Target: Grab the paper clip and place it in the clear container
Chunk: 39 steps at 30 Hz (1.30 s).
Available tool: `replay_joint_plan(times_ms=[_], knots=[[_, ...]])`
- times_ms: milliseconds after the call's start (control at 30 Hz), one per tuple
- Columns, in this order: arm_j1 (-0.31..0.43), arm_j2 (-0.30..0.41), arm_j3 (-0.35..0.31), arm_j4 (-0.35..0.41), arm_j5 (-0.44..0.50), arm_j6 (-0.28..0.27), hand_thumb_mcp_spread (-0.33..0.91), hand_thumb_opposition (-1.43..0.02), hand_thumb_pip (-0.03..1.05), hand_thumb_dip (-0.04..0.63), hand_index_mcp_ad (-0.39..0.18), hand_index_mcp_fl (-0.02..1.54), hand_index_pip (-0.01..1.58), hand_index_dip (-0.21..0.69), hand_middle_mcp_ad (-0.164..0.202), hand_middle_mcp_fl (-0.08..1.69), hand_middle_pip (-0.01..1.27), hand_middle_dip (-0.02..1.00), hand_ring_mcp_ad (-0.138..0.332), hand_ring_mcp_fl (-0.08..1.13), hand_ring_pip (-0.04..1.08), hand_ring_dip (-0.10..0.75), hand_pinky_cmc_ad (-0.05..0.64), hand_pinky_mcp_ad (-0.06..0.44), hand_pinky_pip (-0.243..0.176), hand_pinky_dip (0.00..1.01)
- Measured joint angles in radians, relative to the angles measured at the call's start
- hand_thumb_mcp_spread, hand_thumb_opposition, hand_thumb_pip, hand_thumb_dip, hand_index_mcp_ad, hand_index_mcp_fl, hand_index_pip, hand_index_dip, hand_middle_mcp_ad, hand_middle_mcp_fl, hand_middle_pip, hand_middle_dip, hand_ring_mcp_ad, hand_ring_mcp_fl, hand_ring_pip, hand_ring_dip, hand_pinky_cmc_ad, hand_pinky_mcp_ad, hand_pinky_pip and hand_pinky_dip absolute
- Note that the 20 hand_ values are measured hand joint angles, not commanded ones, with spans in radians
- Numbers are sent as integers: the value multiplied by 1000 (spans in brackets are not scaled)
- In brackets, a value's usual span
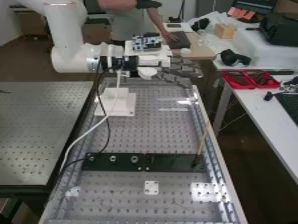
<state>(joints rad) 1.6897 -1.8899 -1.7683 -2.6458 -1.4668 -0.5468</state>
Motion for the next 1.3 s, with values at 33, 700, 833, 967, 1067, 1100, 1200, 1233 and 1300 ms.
replay_joint_plan(times_ms=[33, 700, 833, 967, 1067, 1100, 1200, 1233, 1300], knots=[[-11, 26, -6, -15, 0, 0, 318, -789, 574, 237, -141, 159, 588, -10, -14, 86, 113, 239, 113, 2, 96, 112, 321, 271, -75, 443], [-137, 239, -33, -141, -17, -112, 316, -757, 503, 223, -140, 258, 215, 108, -5, 86, 113, 236, 117, 5, 75, 112, 346, 278, -91, 443], [-146, 247, -22, -152, -25, -125, 319, -750, 501, 223, -140, 258, 194, 106, -5, 86, 113, 236, 117, 5, 75, 112, 346, 278, -91, 443], [-153, 244, -4, -184, -34, -117, 319, -747, 501, 223, -140, 290, 187, 112, -5, 84, 113, 236, 117, 5, 75, 112, 349, 278, -91, 443], [-156, 243, 5, -203, -42, -127, 319, -750, 499, 223, -140, 290, 176, 126, -5, 86, 113, 239, 117, 5, 75, 108, 351, 278, -91, 443], [-157, 243, 7, -208, -44, -133, 316, -747, 497, 223, -140, 288, 166, 126, -5, 86, 113, 236, 117, 5, 75, 112, 351, 278, -91, 443], [-160, 247, 9, -213, -50, -141, 319, -747, 497, 220, -140, 290, 152, 126, -5, 82, 113, 239, 117, 5, 75, 112, 351, 278, -91, 443], [-161, 248, 9, -212, -51, -143, 316, -747, 497, 220, -140, 290, 145, 126, -5, 86, 113, 236, 117, 5, 75, 108, 351, 278, -91, 443], [-162, 249, 9, -212, -53, -146, 316, -747, 497, 220, -140, 288, 134, 126, -5, 82, 113, 239, 117, 5, 75, 108, 351, 278, -91, 443]])
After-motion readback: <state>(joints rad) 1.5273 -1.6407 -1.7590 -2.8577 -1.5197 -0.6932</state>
